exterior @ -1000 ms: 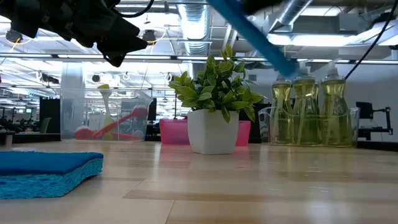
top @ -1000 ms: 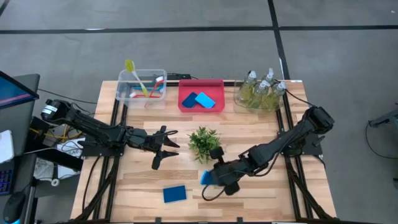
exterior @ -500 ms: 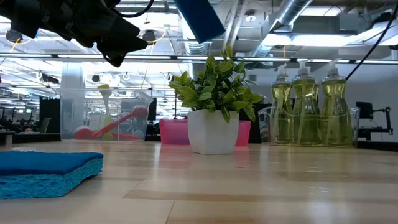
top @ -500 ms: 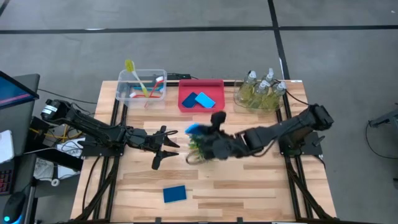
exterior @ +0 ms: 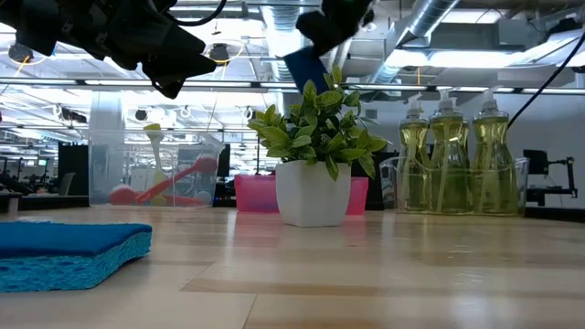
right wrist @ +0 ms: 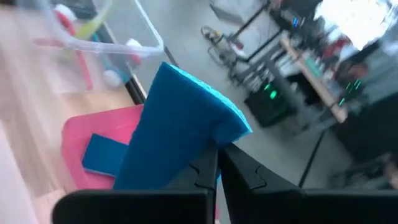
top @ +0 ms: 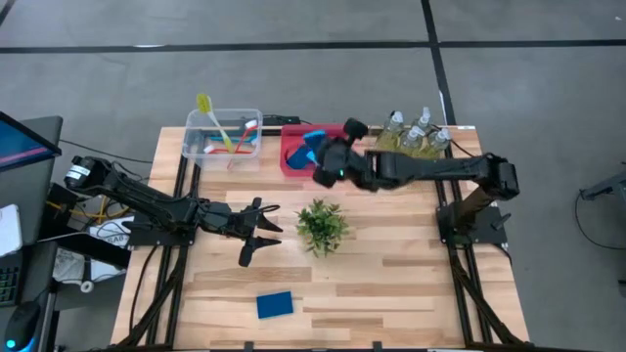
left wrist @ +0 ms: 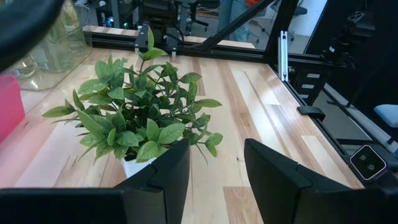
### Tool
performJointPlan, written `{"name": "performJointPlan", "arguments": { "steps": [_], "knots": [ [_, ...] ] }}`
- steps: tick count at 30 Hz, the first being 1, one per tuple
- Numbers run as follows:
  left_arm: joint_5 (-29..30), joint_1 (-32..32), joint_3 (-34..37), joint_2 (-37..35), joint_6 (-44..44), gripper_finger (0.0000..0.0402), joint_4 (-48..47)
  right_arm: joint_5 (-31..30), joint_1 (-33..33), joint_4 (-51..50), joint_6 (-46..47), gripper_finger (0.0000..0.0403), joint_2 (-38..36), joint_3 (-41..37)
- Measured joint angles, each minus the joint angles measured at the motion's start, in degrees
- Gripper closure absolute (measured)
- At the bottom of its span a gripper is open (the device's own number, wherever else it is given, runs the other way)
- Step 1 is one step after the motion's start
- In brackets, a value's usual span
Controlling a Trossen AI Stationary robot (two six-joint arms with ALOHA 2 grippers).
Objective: Pick & Place Kitchen Sink Supplies
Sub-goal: Put the blue sponge into the red bin
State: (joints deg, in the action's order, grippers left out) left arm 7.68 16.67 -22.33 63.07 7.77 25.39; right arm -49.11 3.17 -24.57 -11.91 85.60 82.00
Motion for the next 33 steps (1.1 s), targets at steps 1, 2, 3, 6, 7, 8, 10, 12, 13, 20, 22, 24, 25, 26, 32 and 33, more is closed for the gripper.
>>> {"name": "performJointPlan", "arguments": {
  "steps": [1, 2, 3, 6, 7, 8, 10, 12, 13, 20, 22, 24, 25, 26, 32, 33],
  "knots": [
    [0.0, 0.0, 0.0, 0.0, 0.0, 0.0247, 0.0, 1.5, 1.5, -0.3, 1.3, 0.0397, 0.0, 0.0],
    [0.0, 0.0, 0.0, 0.0, 0.0, 0.0247, 0.0, 3.0, 3.0, -0.5, 2.6, 0.0397, 0.0, 0.0],
    [0.0, 0.0, 0.0, 0.0, 0.0, 0.0247, 0.0, 4.4, 4.4, -0.8, 3.8, 0.0397, 0.0, 0.0],
    [0.0, 0.0, 0.0, 0.0, 0.0, 0.0247, 0.0, 9.6, 8.1, -1.5, 6.6, 0.0396, 0.0, 0.0],
    [0.0, 0.0, 0.0, 0.0, 0.0, 0.0247, 0.0, 11.2, 9.2, -1.7, 7.3, 0.0396, 0.0, 0.0],
    [0.0, 0.0, 0.0, 0.0, 0.0, 0.0247, 0.0, 12.4, 10.0, -1.8, 8.1, 0.0396, 0.0, 0.0],
    [0.0, 0.0, 0.0, 0.0, 0.0, 0.0247, 0.0, 13.5, 11.5, -2.0, 9.3, 0.0396, 0.0, 0.0],
    [0.0, 0.0, 0.0, 0.0, 0.0, 0.0247, 0.0, 13.6, 12.3, -2.3, 10.2, 0.0392, 0.0, 0.0],
    [0.0, 0.0, 0.0, 0.0, 0.0, 0.0247, 0.0, 13.6, 12.6, -2.5, 10.5, 0.0388, 0.0, 0.0],
    [0.0, 0.0, 0.0, 0.0, 0.0, 0.0247, 0.0, 13.5, 13.2, -2.6, 11.9, 0.0322, 0.0, 0.0],
    [0.0, 0.0, 0.0, 0.0, 0.0, 0.0247, 0.0, 13.5, 13.2, -2.5, 12.0, 0.0302, 0.0, 0.0],
    [0.0, 0.0, 0.0, 0.0, 0.0, 0.0247, 0.0, 13.5, 13.2, -2.6, 12.5, 0.0284, 0.0, 0.0],
    [0.0, 0.0, 0.0, 0.0, 0.0, 0.0247, 0.0, 13.5, 13.2, -2.6, 12.6, 0.0276, 0.0, 0.0],
    [0.0, 0.0, 0.0, 0.0, 0.0, 0.0247, 0.0, 13.5, 13.2, -2.7, 12.6, 0.0269, 0.0, 0.0],
    [0.0, 0.0, 0.0, 0.0, 0.0, 0.0247, 0.0, 13.3, 13.2, -4.6, 12.6, 0.0247, 0.0, 0.0],
    [0.0, 0.0, 0.0, 0.0, 0.0, 0.0247, 0.0, 13.3, 13.2, -5.2, 12.6, 0.0246, 0.0, 0.0]
  ]
}}
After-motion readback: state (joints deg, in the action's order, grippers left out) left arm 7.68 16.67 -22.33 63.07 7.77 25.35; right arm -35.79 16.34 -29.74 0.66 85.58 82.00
